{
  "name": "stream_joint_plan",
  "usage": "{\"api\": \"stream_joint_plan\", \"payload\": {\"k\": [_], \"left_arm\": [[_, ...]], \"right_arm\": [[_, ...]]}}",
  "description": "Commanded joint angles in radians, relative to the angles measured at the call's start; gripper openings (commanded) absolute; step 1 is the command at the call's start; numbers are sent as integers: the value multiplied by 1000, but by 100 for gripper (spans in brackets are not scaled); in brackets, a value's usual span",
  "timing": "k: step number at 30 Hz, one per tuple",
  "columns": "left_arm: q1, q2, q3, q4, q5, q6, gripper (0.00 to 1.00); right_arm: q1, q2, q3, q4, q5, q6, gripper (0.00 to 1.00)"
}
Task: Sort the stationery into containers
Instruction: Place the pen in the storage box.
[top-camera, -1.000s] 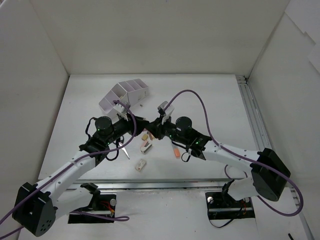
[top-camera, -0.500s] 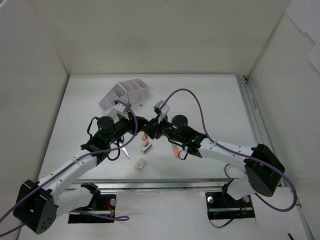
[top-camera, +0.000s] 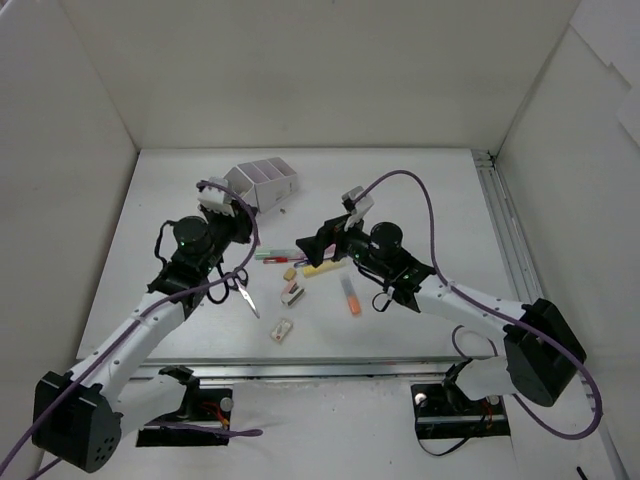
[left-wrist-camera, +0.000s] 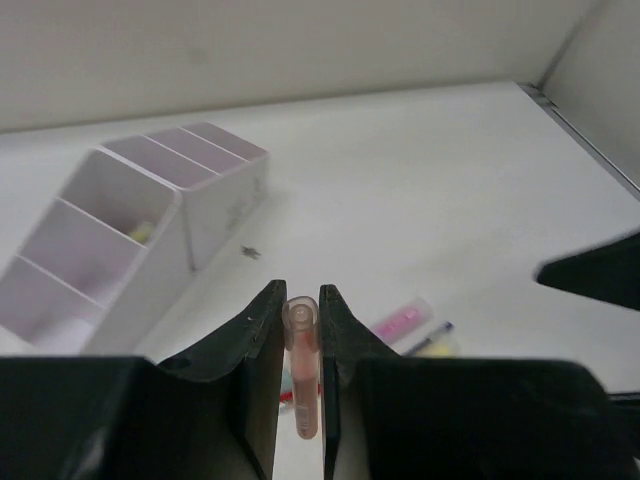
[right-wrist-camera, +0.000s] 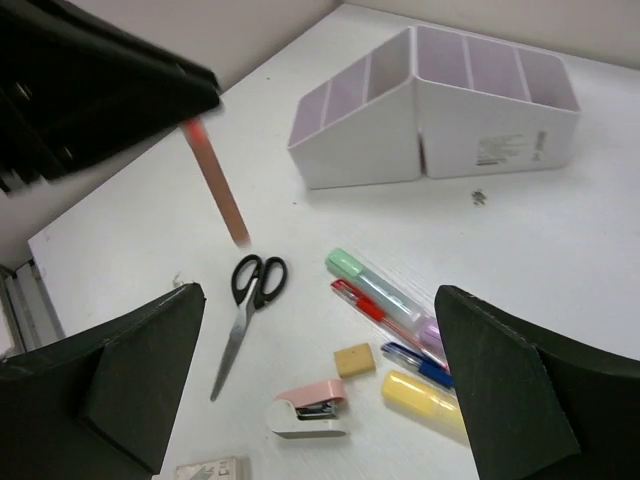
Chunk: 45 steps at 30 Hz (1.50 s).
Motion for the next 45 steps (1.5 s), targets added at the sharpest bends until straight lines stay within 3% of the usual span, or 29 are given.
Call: {"api": "stream_joint_plan", "payload": {"k": [1, 7, 14, 25, 30, 35, 38, 41, 42, 44, 45], "left_arm": [[111, 48, 136, 57, -33, 67, 0], [281, 241, 263, 164, 78, 117, 0], [390, 473, 437, 252, 233, 55, 0], [430, 751, 629, 399, 350, -60, 0], [430, 826, 690, 347, 341, -73, 0], [418, 809, 664, 292, 294, -38, 20], [409, 794, 647, 240, 275, -13, 36], [409, 770, 642, 198, 272, -8, 57], [409, 747, 639, 197, 274, -7, 70], [400, 721, 626, 189, 264, -4, 78], [400, 695, 626, 171, 264, 2, 87]], "right_arm": [[-75, -74, -37, 100, 29, 82, 98], [-181, -114, -89, 88, -54, 118, 98], [-245, -106, -100, 57, -116, 78, 98], [-281, -76, -89, -37, -108, 15, 98], [-285, -59, -48, -162, -76, -28, 98], [-288, -36, 54, -380, -41, -123, 98], [-285, -26, 71, -408, -39, -155, 98], [-284, -26, 69, -405, -60, -189, 98], [-279, -20, 74, -414, -62, -201, 98], [-270, 12, 112, -458, -57, -215, 98], [-256, 44, 148, -478, -54, -250, 98]]}}
